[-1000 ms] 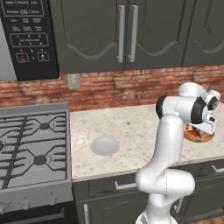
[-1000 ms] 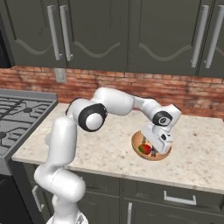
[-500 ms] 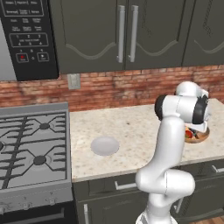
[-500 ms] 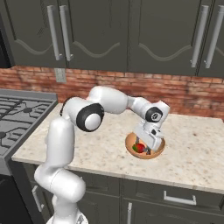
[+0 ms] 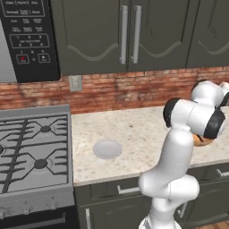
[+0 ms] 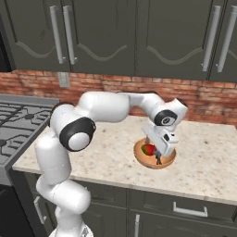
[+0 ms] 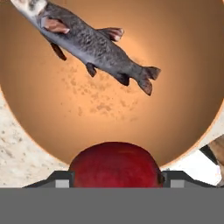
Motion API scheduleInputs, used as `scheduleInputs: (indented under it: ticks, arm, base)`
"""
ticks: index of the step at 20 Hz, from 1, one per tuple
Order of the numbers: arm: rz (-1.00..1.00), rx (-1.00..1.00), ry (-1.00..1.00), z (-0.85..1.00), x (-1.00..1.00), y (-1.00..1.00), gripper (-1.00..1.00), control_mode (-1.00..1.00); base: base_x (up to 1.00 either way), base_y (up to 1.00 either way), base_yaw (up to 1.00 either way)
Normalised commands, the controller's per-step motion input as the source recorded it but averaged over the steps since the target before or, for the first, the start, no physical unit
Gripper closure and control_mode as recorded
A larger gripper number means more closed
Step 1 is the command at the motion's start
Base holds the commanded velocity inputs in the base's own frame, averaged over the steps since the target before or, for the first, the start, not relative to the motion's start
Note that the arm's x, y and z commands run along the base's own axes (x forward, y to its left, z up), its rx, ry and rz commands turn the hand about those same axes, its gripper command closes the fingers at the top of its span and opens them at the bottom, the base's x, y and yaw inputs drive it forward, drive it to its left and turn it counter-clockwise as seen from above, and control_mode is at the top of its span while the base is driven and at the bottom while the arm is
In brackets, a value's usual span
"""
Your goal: Remove the mango from the bowl and place it on the small plate. Then place the bowl with only the fish in the microwave, close the door, and press the start button to microwave the fish.
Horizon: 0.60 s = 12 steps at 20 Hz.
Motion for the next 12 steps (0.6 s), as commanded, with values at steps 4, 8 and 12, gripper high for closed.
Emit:
scheduleInputs:
  ticks: [4,8,12]
  arm:
    - [-0.13,0.0,-0.43,0.69,-0.51,0.55,1.0,-1.0]
    - [-0.18,-0.01,-0.37,0.85,-0.55,0.8,1.0,-1.0]
    - [-0.13,-0.08,-0.23,0.84,-0.41,0.97,1.0,-1.0]
  base:
    - [0.0,0.0,0.0]
    - [0.0,0.0,0.0]
    - [0.0,0.0,0.0]
